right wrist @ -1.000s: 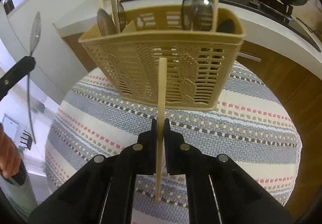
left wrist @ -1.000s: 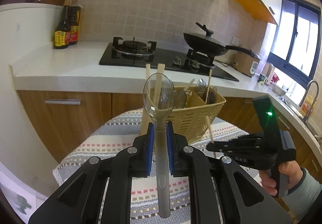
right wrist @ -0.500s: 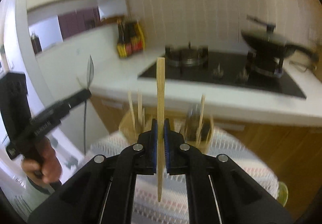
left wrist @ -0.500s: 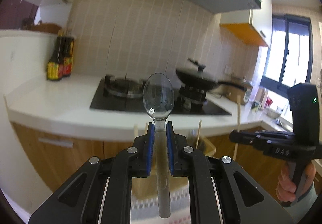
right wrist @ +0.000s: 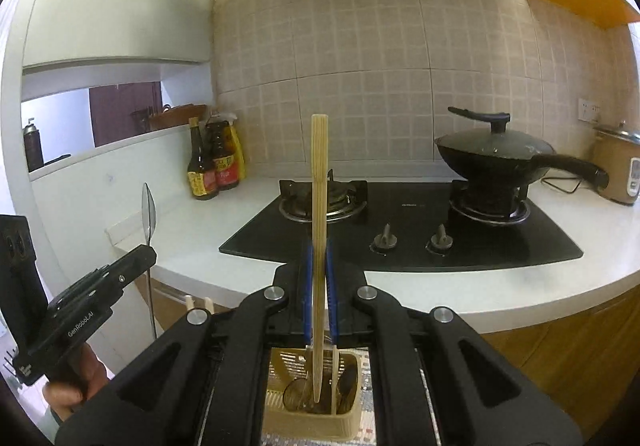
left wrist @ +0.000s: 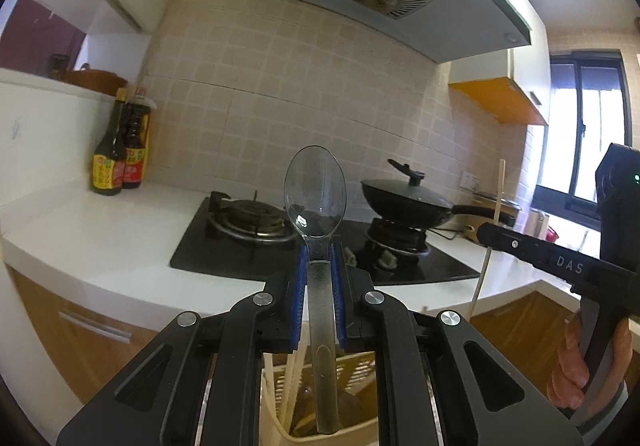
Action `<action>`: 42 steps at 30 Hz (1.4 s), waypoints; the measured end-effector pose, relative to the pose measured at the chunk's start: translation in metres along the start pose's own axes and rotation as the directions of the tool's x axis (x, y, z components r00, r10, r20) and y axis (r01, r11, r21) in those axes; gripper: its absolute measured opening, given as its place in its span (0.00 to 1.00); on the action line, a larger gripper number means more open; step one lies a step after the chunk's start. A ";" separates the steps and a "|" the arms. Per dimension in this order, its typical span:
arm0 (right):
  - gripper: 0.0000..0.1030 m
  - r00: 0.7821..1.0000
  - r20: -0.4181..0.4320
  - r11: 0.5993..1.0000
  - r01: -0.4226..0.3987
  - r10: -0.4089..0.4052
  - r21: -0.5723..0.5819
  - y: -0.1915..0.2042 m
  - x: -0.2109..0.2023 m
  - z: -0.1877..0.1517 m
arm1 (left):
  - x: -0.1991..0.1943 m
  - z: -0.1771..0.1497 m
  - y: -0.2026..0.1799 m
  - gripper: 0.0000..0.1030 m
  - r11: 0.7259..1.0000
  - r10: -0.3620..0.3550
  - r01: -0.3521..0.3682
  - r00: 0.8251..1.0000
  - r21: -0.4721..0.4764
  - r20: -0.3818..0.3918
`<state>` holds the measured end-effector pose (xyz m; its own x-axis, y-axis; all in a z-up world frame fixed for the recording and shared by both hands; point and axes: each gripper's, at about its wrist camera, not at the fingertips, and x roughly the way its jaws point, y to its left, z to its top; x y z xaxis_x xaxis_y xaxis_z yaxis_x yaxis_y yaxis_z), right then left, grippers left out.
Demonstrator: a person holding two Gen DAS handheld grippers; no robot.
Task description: Organize utensils
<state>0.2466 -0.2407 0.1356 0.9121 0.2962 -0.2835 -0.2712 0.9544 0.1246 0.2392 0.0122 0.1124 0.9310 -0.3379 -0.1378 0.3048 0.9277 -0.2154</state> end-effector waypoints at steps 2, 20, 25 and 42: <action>0.04 1.000 0.004 1.000 0.018 -0.018 -0.010 0.000 0.009 -0.008 | 0.005 -0.006 0.002 0.10 1.000 0.006 -0.006 1.000 -0.003 0.007; 0.59 0.995 -0.094 1.000 0.015 -0.014 0.004 -0.005 0.002 -0.055 | -0.014 -0.032 0.010 0.54 1.000 -0.008 0.007 1.000 -0.024 -0.026; 0.64 0.996 -0.083 0.999 0.033 -0.033 0.002 0.002 -0.029 -0.072 | -0.047 -0.035 0.011 0.79 0.999 -0.029 0.028 0.999 -0.034 -0.038; 0.92 0.933 0.130 0.935 0.348 -0.337 -0.076 0.031 -0.097 -0.178 | -0.108 -0.107 -0.017 0.92 0.979 0.200 -0.199 0.980 0.049 -0.016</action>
<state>0.0945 -0.2331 -0.0020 0.9820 -0.0498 -0.1823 0.0405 0.9977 -0.0541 0.1116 0.0159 0.0275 0.9699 -0.1484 -0.1930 0.1233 0.9830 -0.1363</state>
